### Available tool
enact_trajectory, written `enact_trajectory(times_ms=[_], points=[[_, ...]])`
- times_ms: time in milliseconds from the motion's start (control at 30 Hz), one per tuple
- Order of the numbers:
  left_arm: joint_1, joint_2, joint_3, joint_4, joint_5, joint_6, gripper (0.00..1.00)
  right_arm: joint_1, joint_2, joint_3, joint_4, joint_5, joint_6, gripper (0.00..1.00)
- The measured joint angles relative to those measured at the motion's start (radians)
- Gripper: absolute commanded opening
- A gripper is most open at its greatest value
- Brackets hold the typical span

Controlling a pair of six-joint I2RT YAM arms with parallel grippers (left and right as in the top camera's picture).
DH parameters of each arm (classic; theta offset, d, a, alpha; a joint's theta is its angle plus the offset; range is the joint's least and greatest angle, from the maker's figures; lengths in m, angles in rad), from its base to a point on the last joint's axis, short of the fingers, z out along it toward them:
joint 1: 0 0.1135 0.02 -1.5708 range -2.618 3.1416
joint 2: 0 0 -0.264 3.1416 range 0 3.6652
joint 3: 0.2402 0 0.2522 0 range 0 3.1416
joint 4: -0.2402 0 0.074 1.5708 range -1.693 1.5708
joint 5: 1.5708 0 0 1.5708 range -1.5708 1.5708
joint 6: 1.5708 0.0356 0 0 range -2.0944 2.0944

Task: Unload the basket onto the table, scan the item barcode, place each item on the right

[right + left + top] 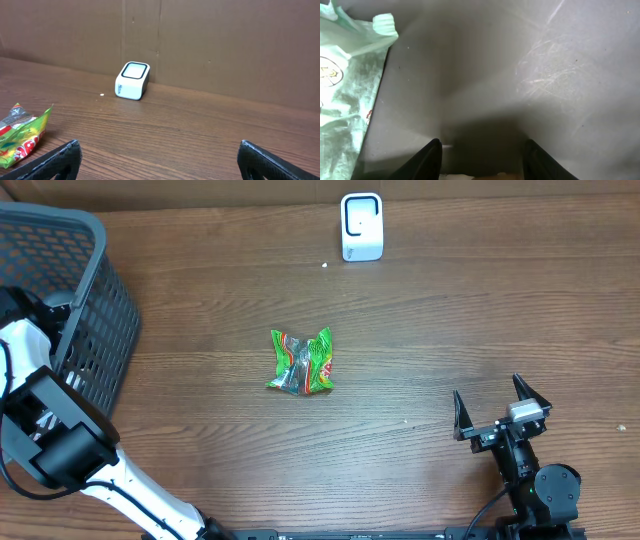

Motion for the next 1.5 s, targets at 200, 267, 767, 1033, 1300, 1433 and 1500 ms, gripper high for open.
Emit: enact_trajectory(times_ms=[200,267,767,1033,1300,1433,1500], points=[[-0.013,0.000,0.000,0.016,-0.018,-0.031,0.77,0.000,0.000,0.000,0.000,0.000,0.000,1.00],[-0.013,0.013,0.042,-0.031,-0.051,-0.172,0.85,0.000,0.000,0.000,0.000,0.000,0.000,1.00],[-0.024,0.130,0.754,-0.711,0.101,-0.620,0.96,0.000,0.000,0.000,0.000,0.000,0.000,1.00],[-0.023,0.100,0.901,-0.872,-0.045,-0.882,0.97,0.000,0.000,0.000,0.000,-0.001,0.000,1.00],[-0.018,0.079,0.898,-0.872,0.010,-0.837,1.00,0.000,0.000,0.000,0.000,0.000,0.000,1.00],[-0.013,-0.037,0.892,-0.871,0.011,-0.798,1.00,0.000,0.000,0.000,0.001,0.000,0.000,1.00],[-0.005,-0.132,0.863,-0.871,0.010,-0.789,1.00,0.000,0.000,0.000,0.000,-0.001,0.000,1.00]])
